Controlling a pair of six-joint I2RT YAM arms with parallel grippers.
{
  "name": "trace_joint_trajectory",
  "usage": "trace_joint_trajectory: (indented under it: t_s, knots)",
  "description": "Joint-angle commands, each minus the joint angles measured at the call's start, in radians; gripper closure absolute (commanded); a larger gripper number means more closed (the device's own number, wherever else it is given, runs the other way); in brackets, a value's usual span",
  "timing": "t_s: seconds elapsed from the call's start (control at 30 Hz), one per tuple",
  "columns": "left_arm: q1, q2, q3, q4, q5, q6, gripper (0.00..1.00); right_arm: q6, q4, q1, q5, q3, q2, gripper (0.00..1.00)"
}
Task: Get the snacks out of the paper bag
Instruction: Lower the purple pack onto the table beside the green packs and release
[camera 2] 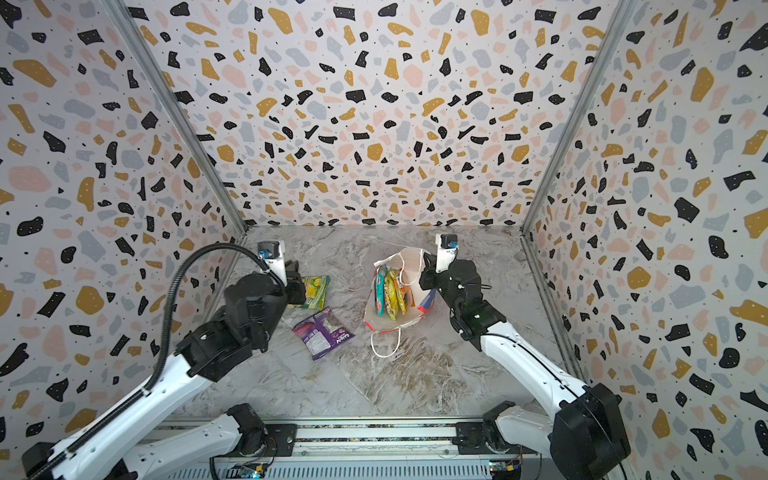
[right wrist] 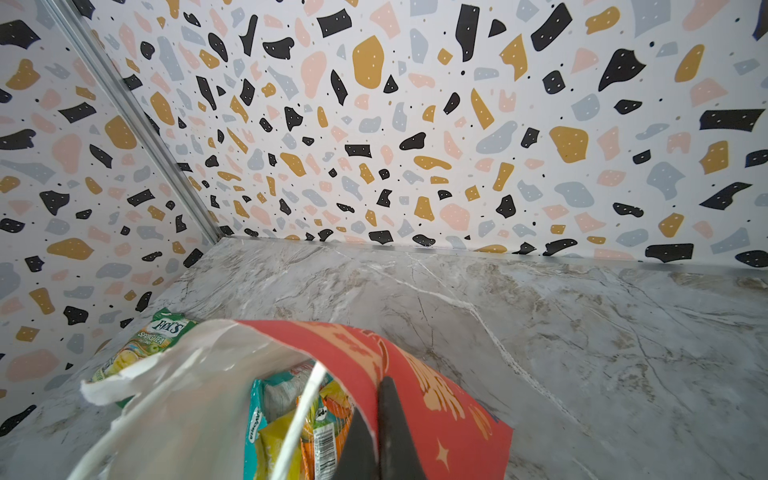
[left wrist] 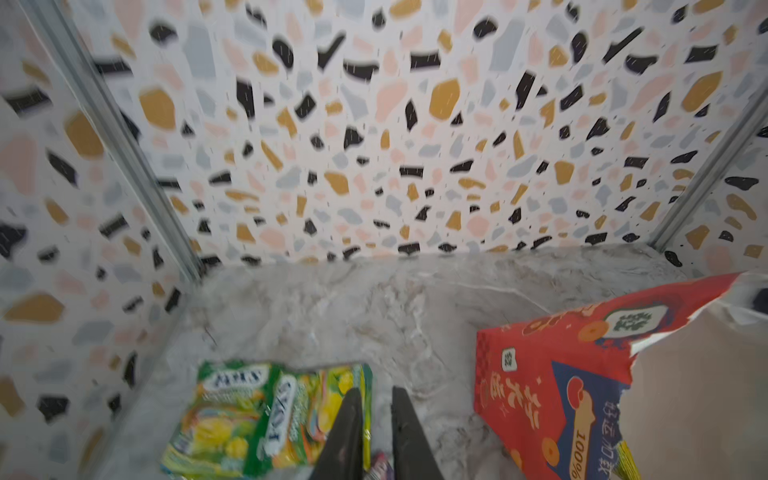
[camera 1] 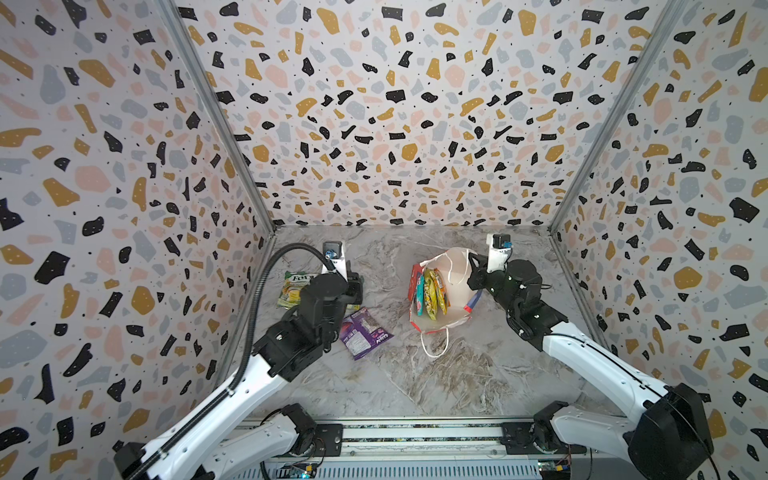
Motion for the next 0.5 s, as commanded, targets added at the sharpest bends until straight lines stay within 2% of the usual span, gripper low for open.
trace_joint_trajectory:
  t_s: [0.0,0.1,0.2,0.23,0.3,0.4,0.47]
  knots:
    - [0.007,0.051,-0.081,-0.037,0.168,-0.159,0.43,0.003,0.024,-0.009,0.012,0.011,-0.02,1.0]
    - [0.001,0.149,-0.179,0.021,0.264,-0.231,0.39,0.003,0.03,-0.012,0.01,0.002,-0.021,1.0]
    - [0.001,0.278,-0.199,0.079,0.273,-0.216,0.48,0.007,0.033,-0.014,0.003,-0.003,-0.015,1.0]
    - [0.001,0.321,-0.193,0.087,0.256,-0.214,0.48,0.007,0.034,-0.014,-0.001,-0.003,-0.013,1.0]
    - [0.006,0.391,-0.172,0.082,0.218,-0.19,0.4,0.008,0.039,-0.015,-0.006,-0.004,-0.016,1.0]
    - [0.031,0.481,-0.152,0.068,0.204,-0.162,0.23,0.008,0.039,-0.018,-0.012,-0.006,-0.012,1.0]
    - [0.059,0.528,-0.151,0.077,0.229,-0.132,0.19,0.01,0.041,-0.019,-0.012,-0.011,-0.011,1.0]
